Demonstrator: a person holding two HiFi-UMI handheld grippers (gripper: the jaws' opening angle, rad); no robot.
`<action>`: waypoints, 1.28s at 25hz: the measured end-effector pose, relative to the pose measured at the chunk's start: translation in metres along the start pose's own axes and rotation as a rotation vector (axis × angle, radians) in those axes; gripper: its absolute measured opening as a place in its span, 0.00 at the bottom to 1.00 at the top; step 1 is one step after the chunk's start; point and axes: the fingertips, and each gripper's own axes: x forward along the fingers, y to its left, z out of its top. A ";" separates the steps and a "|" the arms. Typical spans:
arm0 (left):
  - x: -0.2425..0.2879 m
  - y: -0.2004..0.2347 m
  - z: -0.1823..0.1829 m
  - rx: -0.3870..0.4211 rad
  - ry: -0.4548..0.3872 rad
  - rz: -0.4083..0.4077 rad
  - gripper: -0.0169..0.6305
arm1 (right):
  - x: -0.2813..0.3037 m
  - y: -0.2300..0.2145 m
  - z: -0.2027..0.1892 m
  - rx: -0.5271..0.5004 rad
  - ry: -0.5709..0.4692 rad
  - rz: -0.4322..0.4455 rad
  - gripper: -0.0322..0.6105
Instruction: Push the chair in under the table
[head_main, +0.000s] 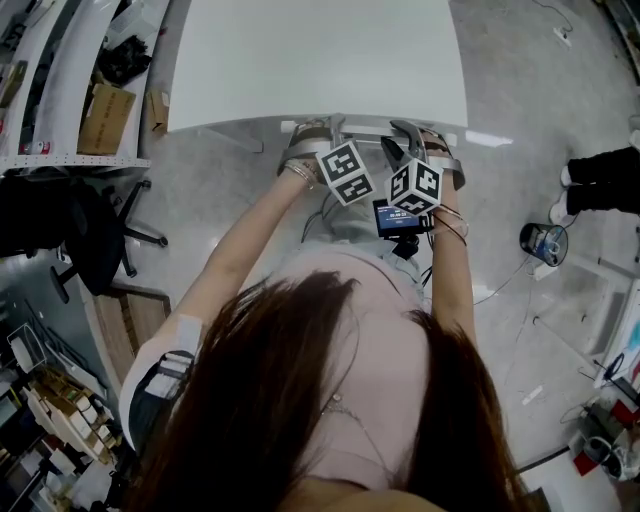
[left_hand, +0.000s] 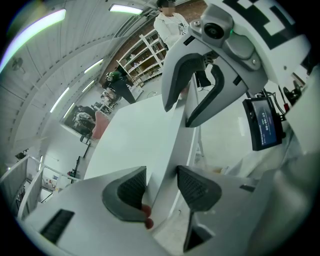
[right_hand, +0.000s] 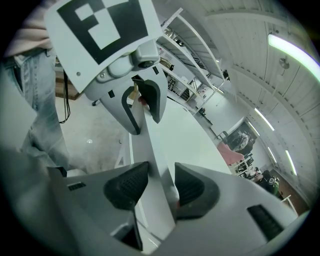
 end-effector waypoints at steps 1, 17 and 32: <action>0.002 0.002 0.000 0.001 -0.001 0.001 0.33 | 0.002 -0.001 0.000 0.000 0.000 0.000 0.32; 0.015 0.021 0.001 0.011 -0.008 0.004 0.33 | 0.018 -0.017 0.002 0.006 -0.002 -0.008 0.32; 0.017 0.028 0.005 0.008 -0.014 0.004 0.33 | 0.020 -0.025 0.002 -0.002 -0.002 -0.011 0.32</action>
